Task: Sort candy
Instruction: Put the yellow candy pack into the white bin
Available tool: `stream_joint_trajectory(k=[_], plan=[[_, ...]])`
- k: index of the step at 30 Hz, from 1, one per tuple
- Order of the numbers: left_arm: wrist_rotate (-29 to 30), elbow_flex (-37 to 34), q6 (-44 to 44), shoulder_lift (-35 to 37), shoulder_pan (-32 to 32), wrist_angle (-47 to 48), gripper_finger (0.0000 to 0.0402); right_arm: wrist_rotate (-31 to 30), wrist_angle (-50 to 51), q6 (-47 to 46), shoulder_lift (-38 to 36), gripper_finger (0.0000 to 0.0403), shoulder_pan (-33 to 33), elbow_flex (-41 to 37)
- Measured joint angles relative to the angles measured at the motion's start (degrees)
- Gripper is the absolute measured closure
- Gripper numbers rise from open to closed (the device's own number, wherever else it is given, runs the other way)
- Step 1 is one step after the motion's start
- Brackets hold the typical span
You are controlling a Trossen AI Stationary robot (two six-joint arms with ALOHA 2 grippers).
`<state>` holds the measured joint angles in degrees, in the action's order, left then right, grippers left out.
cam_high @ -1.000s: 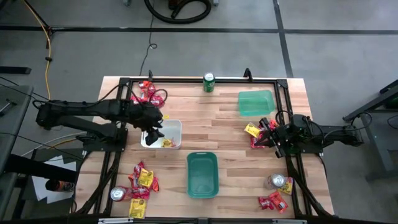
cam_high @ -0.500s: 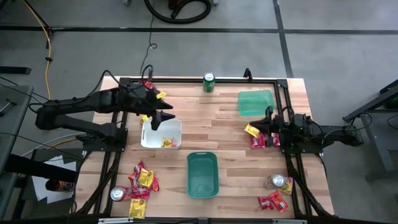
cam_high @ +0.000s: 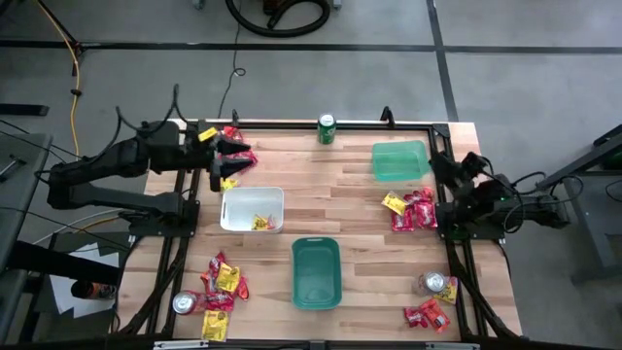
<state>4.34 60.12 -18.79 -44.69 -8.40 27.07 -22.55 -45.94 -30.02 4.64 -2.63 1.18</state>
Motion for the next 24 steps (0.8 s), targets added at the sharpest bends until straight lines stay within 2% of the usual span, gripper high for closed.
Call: stream_joint_trajectory(k=[4, 9, 12, 14, 16, 19, 24], plan=[[2.67, 0.0, 0.94, 0.57, 0.0, 0.0, 0.0174, -0.2, -0.35, -3.67, 8.38, 0.0402, 0.02, 3.51], [2.87, 0.0, 0.9, 0.48, 0.0, 0.06, 0.0174, -0.75, 0.33, -4.87, 23.81, 0.0402, 0.02, 13.35], [2.87, 0.0, 0.46, 0.44, 0.0, 0.22, 0.0174, -0.49, 4.6, -4.07, 32.97, 0.0402, 0.0, 20.0], [2.87, 0.0, 0.44, 0.48, 0.0, 0.42, 0.0174, -1.28, 10.01, -0.39, 38.13, 0.0402, -0.57, 24.3], [2.88, 0.0, 0.42, 0.51, 0.0, 1.2, 0.0174, -0.98, 19.03, 0.86, 42.13, 0.0402, -1.47, 28.88], [2.89, 0.0, 0.34, 0.51, 0.0, 2.72, 0.0174, 2.02, 40.93, -5.37, 46.76, 0.0396, -2.75, 36.66], [2.91, 0.0, -0.63, 0.35, 0.0, 4.73, 0.0174, 5.77, 79.53, -7.75, 54.97, 0.0338, -3.13, 47.55]])
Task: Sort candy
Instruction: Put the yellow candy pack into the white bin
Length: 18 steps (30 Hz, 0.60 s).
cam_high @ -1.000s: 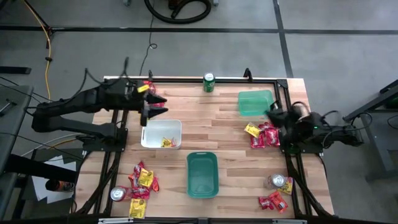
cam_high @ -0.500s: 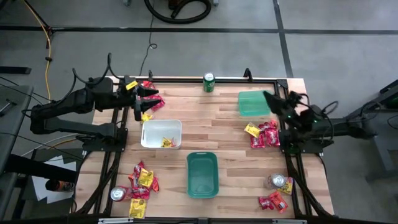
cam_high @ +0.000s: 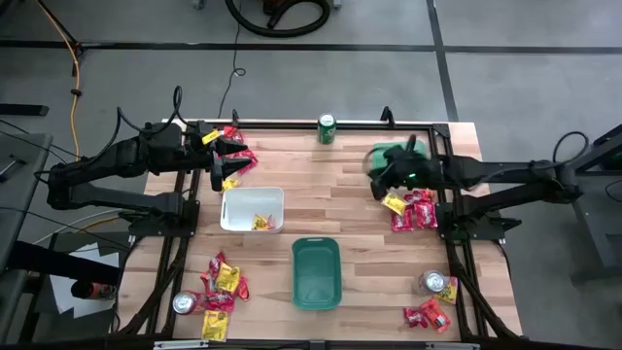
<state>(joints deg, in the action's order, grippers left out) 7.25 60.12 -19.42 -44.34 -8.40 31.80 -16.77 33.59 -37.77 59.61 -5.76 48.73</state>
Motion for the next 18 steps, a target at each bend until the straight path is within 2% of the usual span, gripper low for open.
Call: stream_joint_trajectory(k=[3, 6, 10, 18], plan=[[0.0, 0.0, 0.0, 0.0, 0.0, -0.01, 0.0174, 0.57, 16.18, -4.25, 4.87, 0.0285, 0.02, 1.87], [0.0, 0.0, 0.02, 0.0, 0.0, -0.01, 0.0174, 0.93, 24.02, -5.96, 9.11, 0.024, 0.0, 0.33], [0.0, 0.0, 0.02, 0.0, 0.0, -0.01, 0.0174, 2.53, 21.73, -7.75, 13.28, 0.021, 0.0, -3.9], [0.09, 0.0, 0.02, 0.0, 0.0, -0.03, 0.0174, 3.48, 15.53, -6.81, 20.8, 0.0205, 0.0, -6.1]])
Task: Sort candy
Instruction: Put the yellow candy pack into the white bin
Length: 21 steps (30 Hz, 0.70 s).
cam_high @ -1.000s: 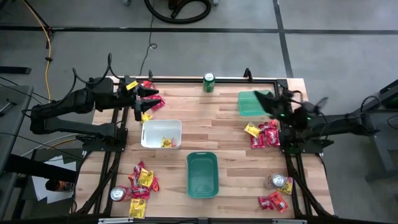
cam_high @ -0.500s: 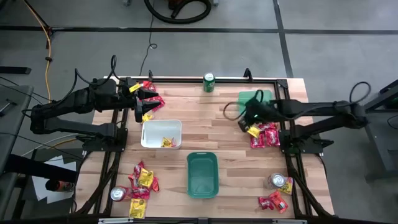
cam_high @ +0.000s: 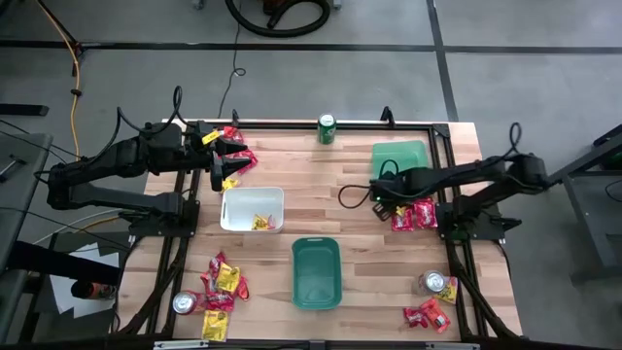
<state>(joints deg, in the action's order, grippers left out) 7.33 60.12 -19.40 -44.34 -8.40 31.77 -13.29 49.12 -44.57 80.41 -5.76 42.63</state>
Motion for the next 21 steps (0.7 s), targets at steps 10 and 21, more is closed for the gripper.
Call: stream_joint_trajectory(k=[10, 21], plan=[[0.0, 0.0, -0.02, 0.0, 0.0, 0.01, 0.0174, 1.68, -3.25, 2.24, 9.85, 0.0205, 0.04, 0.25], [4.36, -0.02, 2.84, 0.0, 0.02, -0.09, 0.0174, 2.39, -0.11, 3.06, 5.84, 0.0387, 0.19, 3.48]])
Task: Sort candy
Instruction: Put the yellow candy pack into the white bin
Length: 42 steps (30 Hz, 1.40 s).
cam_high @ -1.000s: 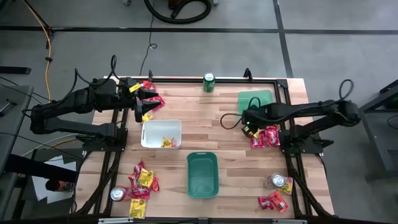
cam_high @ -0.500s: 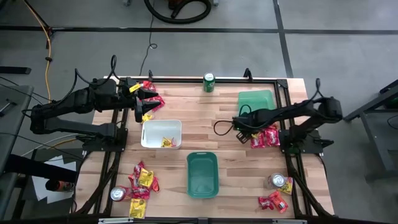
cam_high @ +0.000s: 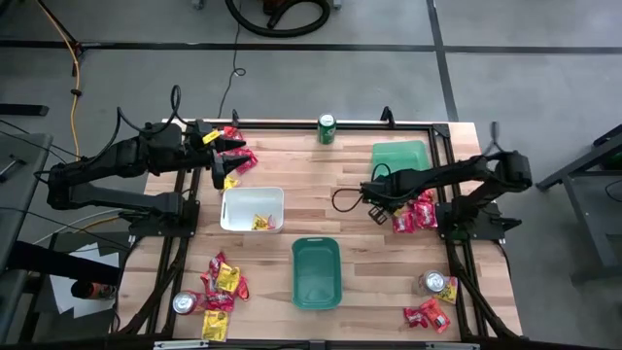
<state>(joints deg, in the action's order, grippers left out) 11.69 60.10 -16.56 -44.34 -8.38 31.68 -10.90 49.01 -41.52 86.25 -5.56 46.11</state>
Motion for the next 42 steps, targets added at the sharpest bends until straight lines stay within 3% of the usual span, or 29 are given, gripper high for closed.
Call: stream_joint_trajectory(k=[5, 8, 13, 18, 24, 31, 42], plan=[[3.07, 0.0, 0.99, -0.64, -0.02, -0.19, 0.0174, -0.84, -2.6, 3.91, -9.63, 0.0396, 1.04, 5.98], [3.1, -0.29, 2.34, -2.34, -0.01, -0.13, 0.0174, -0.2, -16.18, 11.45, -15.41, 0.0394, 2.35, 7.84], [2.08, -4.75, 3.73, -6.49, -0.01, -7.1, 0.0174, 8.23, -45.47, 23.95, -19.36, 0.04, 3.37, 6.87], [-8.23, -9.45, 3.74, -12.35, 0.8, -23.07, 0.0174, 14.6, -59.53, 25.41, -17.04, 0.04, 3.34, 6.57], [-21.41, -10.17, 6.98, -20.54, 1.86, -38.91, 0.0174, 23.94, -71.85, 25.53, -12.69, 0.0402, 3.37, 6.53], [-27.63, -10.2, 5.35, -27.42, 2.23, -51.42, 0.0174, 27.75, -73.59, 25.53, -8.26, 0.0402, 3.35, 9.16], [-31.13, -10.21, 3.26, -28.5, 2.56, -52.65, 0.0176, 28.24, -73.67, 25.42, -6.46, 0.0402, 3.37, 10.76]])
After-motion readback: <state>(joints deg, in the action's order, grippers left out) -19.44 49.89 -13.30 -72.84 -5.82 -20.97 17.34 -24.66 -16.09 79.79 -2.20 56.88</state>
